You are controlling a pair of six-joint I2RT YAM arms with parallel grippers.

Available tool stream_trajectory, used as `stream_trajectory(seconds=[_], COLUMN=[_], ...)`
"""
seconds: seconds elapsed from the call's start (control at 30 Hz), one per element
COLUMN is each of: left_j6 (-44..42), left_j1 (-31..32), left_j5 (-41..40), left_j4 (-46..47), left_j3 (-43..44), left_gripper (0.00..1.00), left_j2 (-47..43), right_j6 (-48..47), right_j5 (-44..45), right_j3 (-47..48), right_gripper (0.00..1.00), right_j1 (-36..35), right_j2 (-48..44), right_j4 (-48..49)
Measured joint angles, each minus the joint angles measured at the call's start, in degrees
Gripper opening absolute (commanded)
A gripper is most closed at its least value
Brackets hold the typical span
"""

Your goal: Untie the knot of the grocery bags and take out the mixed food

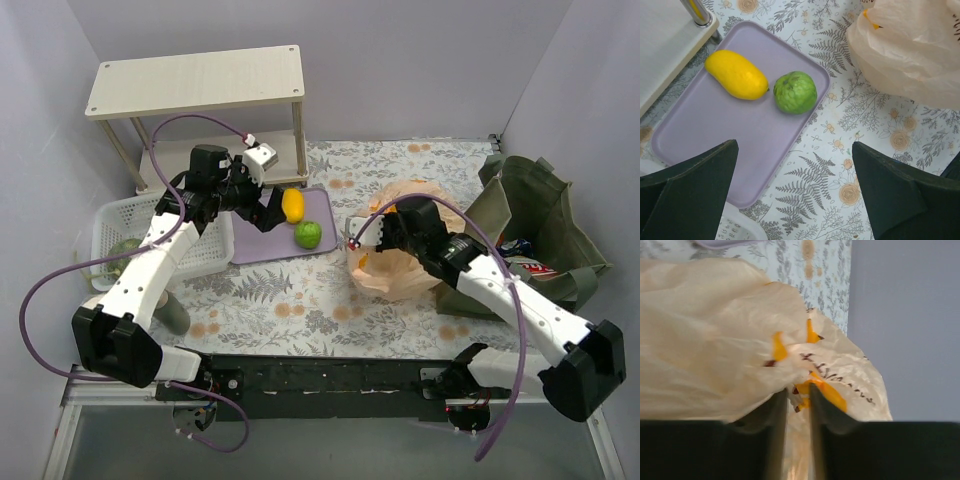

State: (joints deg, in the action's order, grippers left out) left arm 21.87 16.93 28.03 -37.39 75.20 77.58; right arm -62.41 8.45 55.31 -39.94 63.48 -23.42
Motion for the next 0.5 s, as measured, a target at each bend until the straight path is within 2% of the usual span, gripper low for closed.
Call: stream_trajectory(seconds=[0.03,0.17,0.23,0.33,0.43,0.47,0.5], left_j6=[-0.26,-2.73,-4.0,-3.85,-2.54,-2.08,-1.75], left_j1=[0.0,0.0,-0.52,-2.16,-3.74,-3.93,-3.96], left_j5=[-0.07,0.85,2.8,6.19,8.85,9.46,10.21], left_j4=[0.04,0.13,0.68,3.32,5.84,6.47,6.86], left_j3=[0.2,0.52,0.55,0.15,0.02,0.02,0.02], left_gripper=[0.98,0.98,0.98,0.98,0.98,0.98,0.98], left_j2=[0.0,-0.33,-0.72,-1.18,-1.05,-0.96,-0.87], right_j6=[-1.18,-3.63,-4.11,-3.61,-4.0,-4.33,-4.63], right_j5=[0.57,3.17,5.14,7.39,10.16,11.72,12.94], right_j3=[-0.5,3.17,11.85,29.86,49.59,55.52,60.26], right_gripper=[0.01,0.01,0.01,0.01,0.33,0.46,0.5], right_j1=[0.63,6.01,10.08,16.22,20.76,21.92,22.84], right_j2=[1.6,10.6,19.54,34.27,47.71,51.56,54.8], right_j4=[3.23,13.11,14.69,16.96,16.96,16.92,16.72])
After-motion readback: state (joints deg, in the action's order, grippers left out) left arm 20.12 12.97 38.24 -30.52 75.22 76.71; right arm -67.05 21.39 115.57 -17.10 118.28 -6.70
